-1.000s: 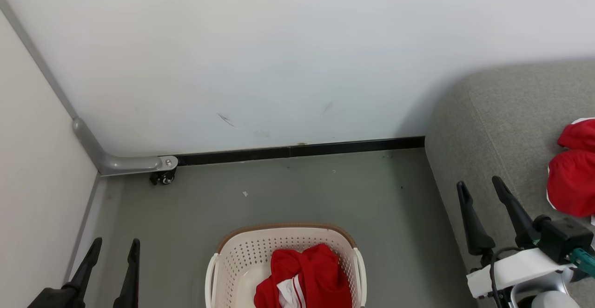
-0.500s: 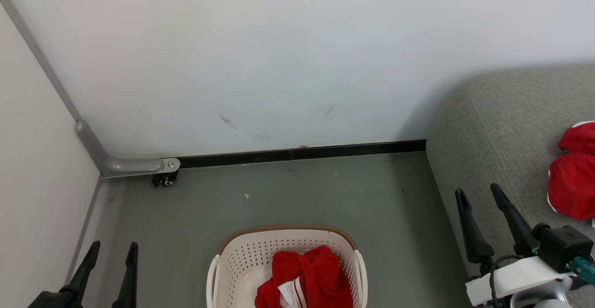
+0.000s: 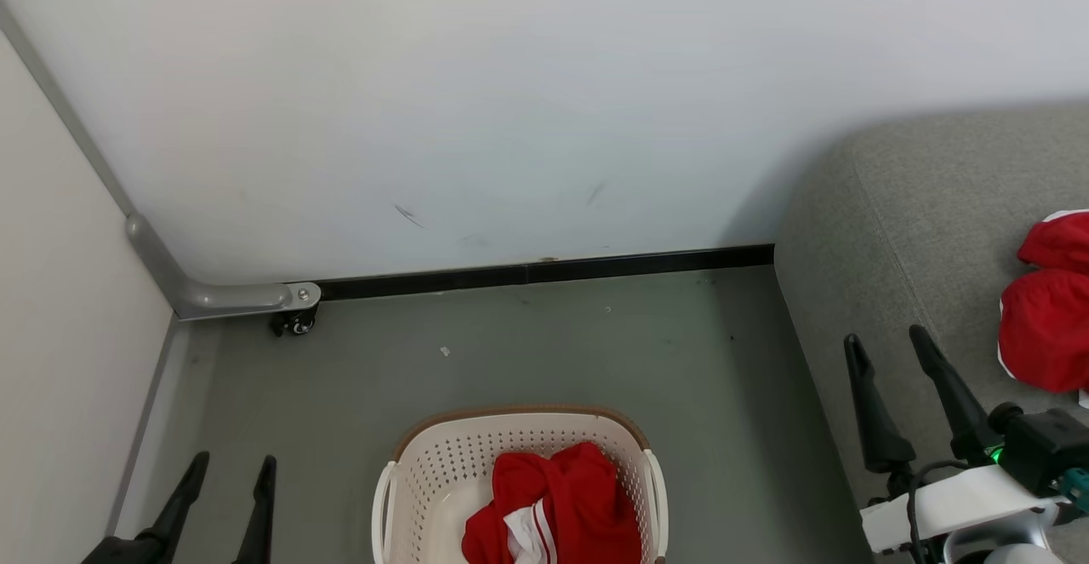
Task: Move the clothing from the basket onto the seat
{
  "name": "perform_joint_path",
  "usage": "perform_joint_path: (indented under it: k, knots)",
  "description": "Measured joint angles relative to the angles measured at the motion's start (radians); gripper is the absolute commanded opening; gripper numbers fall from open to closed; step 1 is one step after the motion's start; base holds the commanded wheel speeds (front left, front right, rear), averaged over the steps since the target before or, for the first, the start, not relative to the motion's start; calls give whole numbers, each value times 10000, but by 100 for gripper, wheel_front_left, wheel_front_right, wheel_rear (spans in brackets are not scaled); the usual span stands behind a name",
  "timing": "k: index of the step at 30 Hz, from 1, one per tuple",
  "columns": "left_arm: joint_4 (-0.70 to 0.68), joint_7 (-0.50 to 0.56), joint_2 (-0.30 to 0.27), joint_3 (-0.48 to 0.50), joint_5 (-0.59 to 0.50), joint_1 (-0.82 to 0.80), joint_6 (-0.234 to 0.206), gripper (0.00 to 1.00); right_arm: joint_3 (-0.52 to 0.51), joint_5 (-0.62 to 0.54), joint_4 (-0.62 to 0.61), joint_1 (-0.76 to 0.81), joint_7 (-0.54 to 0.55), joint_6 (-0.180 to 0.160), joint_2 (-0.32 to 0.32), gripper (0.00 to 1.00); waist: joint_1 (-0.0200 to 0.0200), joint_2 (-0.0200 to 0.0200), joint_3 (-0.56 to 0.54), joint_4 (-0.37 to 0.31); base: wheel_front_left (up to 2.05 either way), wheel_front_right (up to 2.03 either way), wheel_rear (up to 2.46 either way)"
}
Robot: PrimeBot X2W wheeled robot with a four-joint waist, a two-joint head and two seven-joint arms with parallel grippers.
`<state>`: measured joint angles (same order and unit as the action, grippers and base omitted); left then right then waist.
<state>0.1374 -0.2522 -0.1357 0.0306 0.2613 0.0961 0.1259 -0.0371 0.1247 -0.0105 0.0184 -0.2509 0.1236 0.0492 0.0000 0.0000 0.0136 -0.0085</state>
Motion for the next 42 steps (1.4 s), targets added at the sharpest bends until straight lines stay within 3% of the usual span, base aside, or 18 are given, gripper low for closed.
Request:
perform_joint_path:
  k: [21,35,42]
  knots:
    - [953,17,-403,-1891,416,-825,2,100,-750,111,-1016,-134,0,0,-75,100,0,0,961,-145,0,0,0]
    - [1877,209,-550,-2936,1277,-2167,2,100,-849,113,-1824,-1345,-2,0,-82,100,0,0,2193,-261,0,0,0]
    - [2309,347,-648,-4000,1356,-3168,2,100,-848,176,-2071,-1820,-13,0,-81,100,0,0,3007,-396,0,0,0]
